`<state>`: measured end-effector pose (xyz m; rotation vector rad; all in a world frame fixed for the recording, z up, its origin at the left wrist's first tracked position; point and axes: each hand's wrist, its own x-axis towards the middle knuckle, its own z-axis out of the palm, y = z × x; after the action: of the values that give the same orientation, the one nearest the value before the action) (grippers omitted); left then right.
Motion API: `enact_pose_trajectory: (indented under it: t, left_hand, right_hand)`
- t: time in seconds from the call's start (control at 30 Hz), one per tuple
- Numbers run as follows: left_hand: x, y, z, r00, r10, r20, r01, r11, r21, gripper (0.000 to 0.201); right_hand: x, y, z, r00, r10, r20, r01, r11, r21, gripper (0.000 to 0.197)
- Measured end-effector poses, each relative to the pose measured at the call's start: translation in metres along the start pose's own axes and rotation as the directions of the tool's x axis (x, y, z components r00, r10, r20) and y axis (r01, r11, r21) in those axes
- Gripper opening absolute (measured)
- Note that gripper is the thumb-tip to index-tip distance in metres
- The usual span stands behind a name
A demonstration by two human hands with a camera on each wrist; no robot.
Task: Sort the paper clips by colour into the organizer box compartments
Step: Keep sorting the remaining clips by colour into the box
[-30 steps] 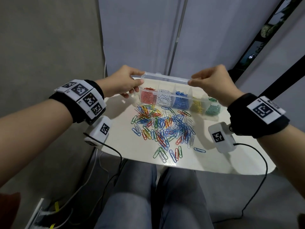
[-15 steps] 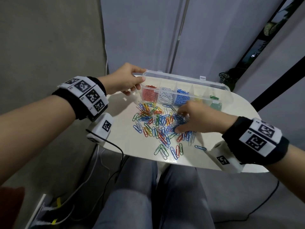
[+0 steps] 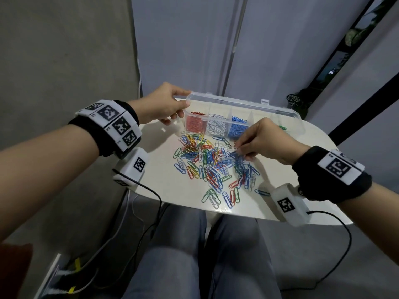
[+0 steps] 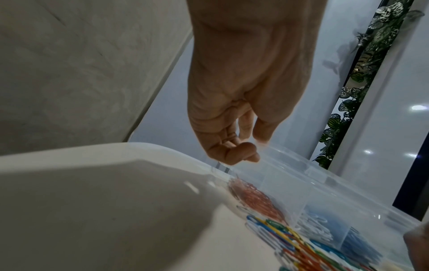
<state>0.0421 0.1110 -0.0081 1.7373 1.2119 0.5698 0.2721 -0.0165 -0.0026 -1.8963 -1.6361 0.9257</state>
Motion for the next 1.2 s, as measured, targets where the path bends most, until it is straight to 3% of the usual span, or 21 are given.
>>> enact_pose_trajectory:
  t: [0.17,0.43,0.7,0.87,0.97,1.07,1.2]
  left_hand:
    - [0.001,-0.001,0.000,1.000,0.003,0.000,-0.003,1.000,-0.012,0.048]
    - [0.001,-0.001,0.000,1.000,0.003,0.003,-0.003,1.000,-0.009,0.047]
    - [0.000,0.000,0.000,1.000,-0.001,-0.003,0.001,1.000,0.001,0.048]
    - [-0.001,0.000,0.001,1.000,0.001,-0.002,-0.001,1.000,0.017,0.048]
    - [0.000,0.000,0.001,1.000,-0.003,-0.003,0.003,1.000,0.015,0.049]
    - [0.000,0.000,0.000,1.000,0.003,0.000,-0.003,1.000,0.015,0.048]
    - [0.000,-0.001,0.000,1.000,0.005,0.003,-0.005,1.000,0.010,0.048]
  right_hand:
    - [-0.005,-0.006,-0.016,0.997,0.080,0.007,-0.078,0.945,0.319,0.015]
    - [-0.010,-0.013,-0.030,0.998,0.030,-0.049,-0.009,0.921,0.390,0.024]
    - [0.027,-0.032,-0.053,0.933,-0.056,-0.356,0.126,0.977,0.175,0.014]
    - [0.046,-0.031,-0.047,0.950,-0.029,-0.311,0.060,0.994,0.093,0.022]
    - [0.039,-0.031,-0.042,0.930,-0.117,-0.349,0.122,0.993,-0.010,0.021]
    - [0.019,-0.033,-0.034,0.947,-0.222,-0.233,0.204,0.974,-0.100,0.015]
    - [-0.005,-0.028,-0.016,0.944,-0.300,0.136,0.329,0.877,-0.349,0.022]
